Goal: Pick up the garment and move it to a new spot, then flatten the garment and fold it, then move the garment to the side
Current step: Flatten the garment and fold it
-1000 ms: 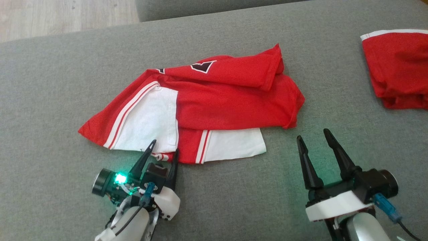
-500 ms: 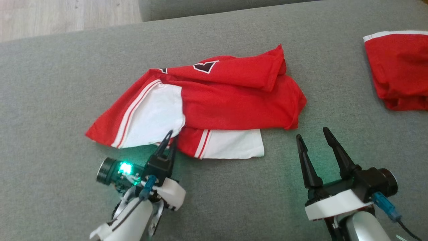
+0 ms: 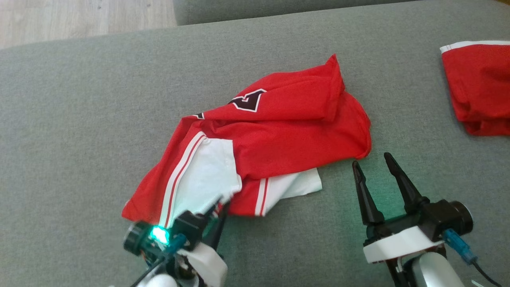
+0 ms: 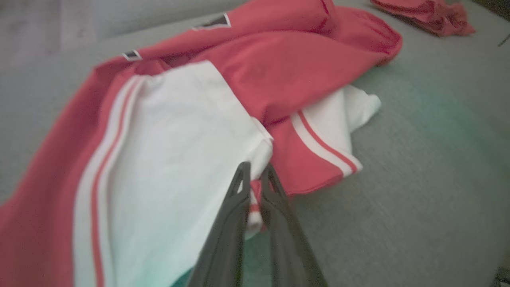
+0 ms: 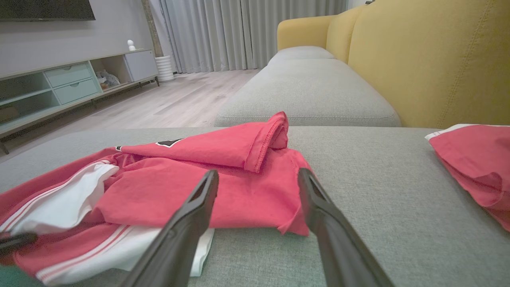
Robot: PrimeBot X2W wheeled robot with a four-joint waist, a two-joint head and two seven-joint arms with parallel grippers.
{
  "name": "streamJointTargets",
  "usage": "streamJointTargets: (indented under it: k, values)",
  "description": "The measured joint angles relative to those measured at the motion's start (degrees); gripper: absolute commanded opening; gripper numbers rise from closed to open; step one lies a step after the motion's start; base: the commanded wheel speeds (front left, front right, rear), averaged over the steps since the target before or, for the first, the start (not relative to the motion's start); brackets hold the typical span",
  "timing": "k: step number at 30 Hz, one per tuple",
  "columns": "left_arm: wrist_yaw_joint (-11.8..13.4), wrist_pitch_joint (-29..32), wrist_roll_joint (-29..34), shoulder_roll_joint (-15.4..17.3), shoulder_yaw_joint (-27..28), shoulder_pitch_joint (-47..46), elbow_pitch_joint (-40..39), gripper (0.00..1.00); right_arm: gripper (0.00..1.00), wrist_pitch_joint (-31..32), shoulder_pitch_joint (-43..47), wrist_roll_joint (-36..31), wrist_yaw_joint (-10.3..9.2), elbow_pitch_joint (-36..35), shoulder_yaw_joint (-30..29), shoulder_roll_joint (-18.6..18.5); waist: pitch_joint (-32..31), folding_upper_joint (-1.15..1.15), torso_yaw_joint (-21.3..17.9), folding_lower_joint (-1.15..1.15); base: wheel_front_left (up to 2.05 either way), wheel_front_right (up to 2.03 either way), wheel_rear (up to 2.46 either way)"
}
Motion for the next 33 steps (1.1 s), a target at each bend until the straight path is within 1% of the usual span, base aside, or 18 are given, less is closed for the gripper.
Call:
streamJointTargets:
  k: [1,2,3,5,7,18,23,30,31,32,33]
  values:
    - [1.20,-0.74,0.40,0.00,0.69,-0.14,-1.04,0.38,1.00,0.00,0.00,0.00,0.00,0.07,0.03,0.00,0.03,0.00,0.09,0.00,0.00,0.00,0.00]
    - [2.12,-1.27,1.03,0.09,1.07,-0.37,-1.71,0.95,1.00,0.00,0.01,0.01,0.00,0.14,0.04,0.00,0.03,0.00,0.15,0.00,0.00,0.00,0.00]
    - [2.99,-1.88,1.62,0.13,1.40,-0.52,-2.20,1.00,1.00,0.00,0.00,0.01,0.00,0.15,0.12,0.00,0.01,0.00,0.18,0.00,0.00,0.00,0.00]
    - [4.53,-2.76,2.55,0.12,1.96,-0.65,-2.46,1.00,1.00,0.00,0.00,0.01,0.00,0.21,0.35,0.00,-0.03,0.00,0.22,0.00,0.00,0.00,0.00]
    - [5.06,-2.97,3.05,0.19,2.00,-0.66,-2.40,1.00,1.00,0.00,0.00,0.24,0.00,0.29,0.53,0.00,-0.10,0.00,0.21,0.00,0.00,0.00,0.00]
    - [4.92,-2.33,3.48,0.80,0.42,-0.82,-0.91,1.00,1.00,0.00,0.01,0.52,0.00,0.43,1.00,-0.08,-0.59,0.00,-0.19,0.00,0.00,0.00,0.00]
    - [4.05,-2.31,3.48,1.02,-0.56,-0.82,0.27,1.00,1.00,0.00,0.01,0.63,0.00,0.43,1.05,-0.09,-0.61,0.00,-0.25,0.00,0.00,0.00,0.00]
    - [3.52,-2.47,3.38,1.14,-1.02,-0.88,2.63,1.00,1.00,0.00,0.01,0.86,0.00,0.42,1.09,-0.20,-0.50,0.00,-0.18,0.00,0.00,0.00,0.00]
    - [3.47,-2.49,3.32,1.14,-1.04,-0.95,3.12,0.89,1.00,0.00,0.01,0.86,0.00,0.42,1.09,-0.22,-0.45,0.00,-0.16,0.00,0.00,0.00,0.00]
    - [3.44,-2.87,3.22,1.13,-1.07,-1.02,3.64,0.82,1.00,0.00,0.01,0.90,0.00,0.42,1.09,-0.24,-0.39,0.00,-0.15,0.00,0.00,0.00,0.00]
    - [3.00,-3.15,2.81,1.10,-1.08,-1.20,4.59,0.28,1.00,0.00,0.01,0.94,0.00,0.41,1.11,-0.27,-0.22,0.00,-0.15,0.00,0.00,0.00,0.00]
